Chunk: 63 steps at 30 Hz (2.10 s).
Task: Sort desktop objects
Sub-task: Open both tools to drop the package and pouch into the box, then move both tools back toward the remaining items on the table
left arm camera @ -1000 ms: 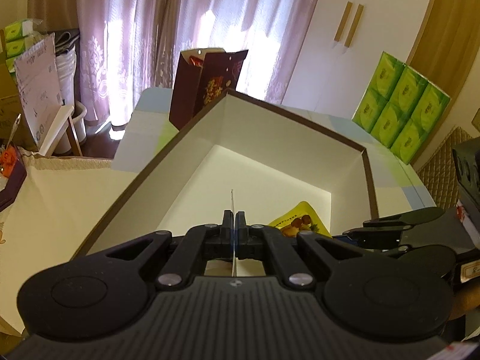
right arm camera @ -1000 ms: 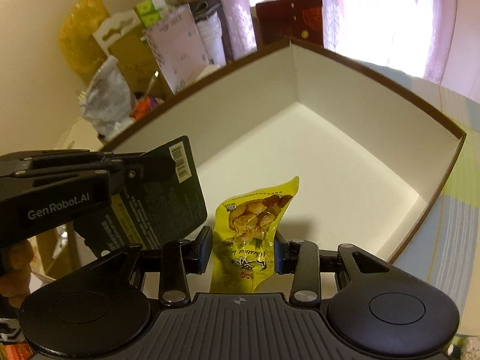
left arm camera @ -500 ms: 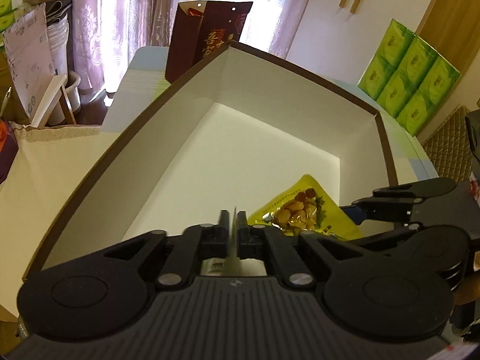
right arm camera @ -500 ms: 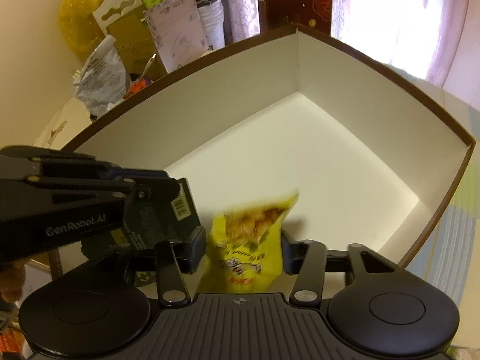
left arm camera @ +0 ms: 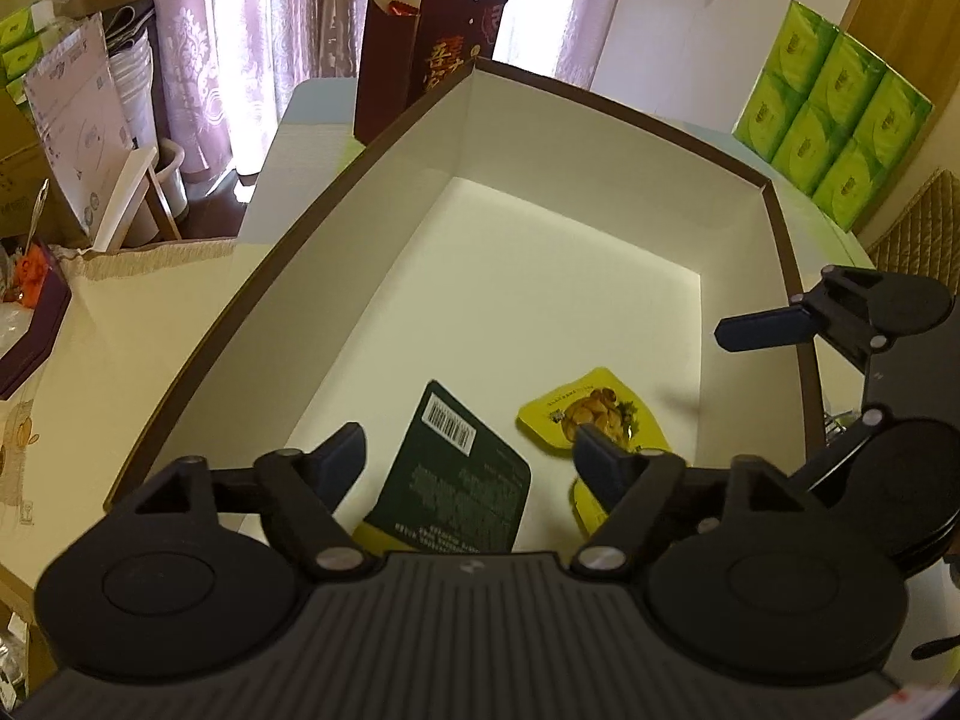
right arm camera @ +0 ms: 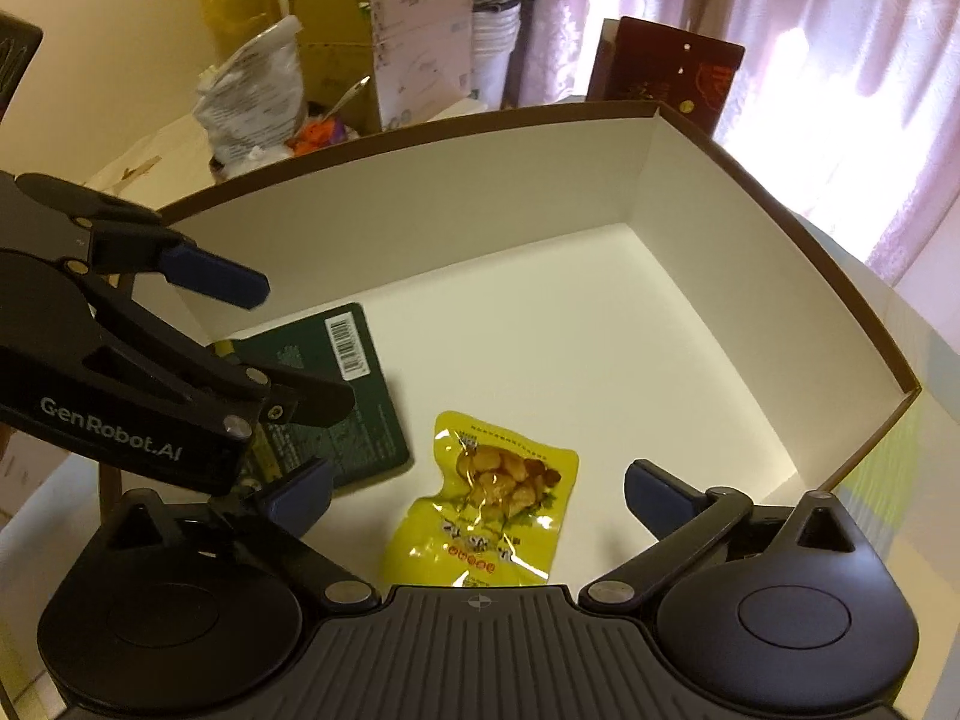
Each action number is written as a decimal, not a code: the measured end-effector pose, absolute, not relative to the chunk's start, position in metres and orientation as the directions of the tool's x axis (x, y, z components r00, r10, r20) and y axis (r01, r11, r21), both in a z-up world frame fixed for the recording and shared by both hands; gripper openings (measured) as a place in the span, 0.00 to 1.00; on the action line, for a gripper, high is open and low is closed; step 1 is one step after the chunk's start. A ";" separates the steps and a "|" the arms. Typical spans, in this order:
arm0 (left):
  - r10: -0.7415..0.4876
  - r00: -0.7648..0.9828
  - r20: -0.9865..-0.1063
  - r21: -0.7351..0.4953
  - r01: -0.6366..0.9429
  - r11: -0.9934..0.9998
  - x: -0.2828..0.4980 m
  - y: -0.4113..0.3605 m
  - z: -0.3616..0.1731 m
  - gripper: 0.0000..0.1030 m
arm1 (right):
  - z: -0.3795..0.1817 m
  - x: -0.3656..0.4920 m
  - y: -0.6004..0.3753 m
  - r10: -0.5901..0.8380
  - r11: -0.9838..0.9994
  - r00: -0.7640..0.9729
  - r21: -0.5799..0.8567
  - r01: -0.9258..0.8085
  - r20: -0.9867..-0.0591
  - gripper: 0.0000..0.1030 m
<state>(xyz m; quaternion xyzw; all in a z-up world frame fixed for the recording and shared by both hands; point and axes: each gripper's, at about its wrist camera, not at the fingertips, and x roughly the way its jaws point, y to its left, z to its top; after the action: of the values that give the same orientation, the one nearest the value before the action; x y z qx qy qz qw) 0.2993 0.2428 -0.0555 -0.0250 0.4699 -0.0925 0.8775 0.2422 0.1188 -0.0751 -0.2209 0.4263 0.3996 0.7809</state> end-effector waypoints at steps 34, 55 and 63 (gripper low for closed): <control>-0.104 0.621 -0.777 -0.070 0.078 0.994 0.244 0.219 0.007 0.91 | -0.030 0.200 0.081 0.527 0.546 0.344 0.000 -0.838 -0.777 0.98; -0.065 0.677 -0.733 -0.069 0.022 0.997 0.150 0.168 0.045 0.93 | 0.008 0.133 -0.005 0.655 0.505 0.321 0.080 -0.860 -0.684 0.98; -0.070 0.661 -0.747 -0.092 0.001 0.996 0.106 0.144 0.036 0.94 | 0.004 0.103 -0.051 0.665 0.520 0.314 0.118 -0.846 -0.678 0.98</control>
<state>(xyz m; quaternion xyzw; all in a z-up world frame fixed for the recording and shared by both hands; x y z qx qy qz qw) 0.1061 0.1444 0.0358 -0.0420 0.4110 -0.0194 0.9105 0.1034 -0.0508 0.0042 -0.1306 0.3464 0.4723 0.8000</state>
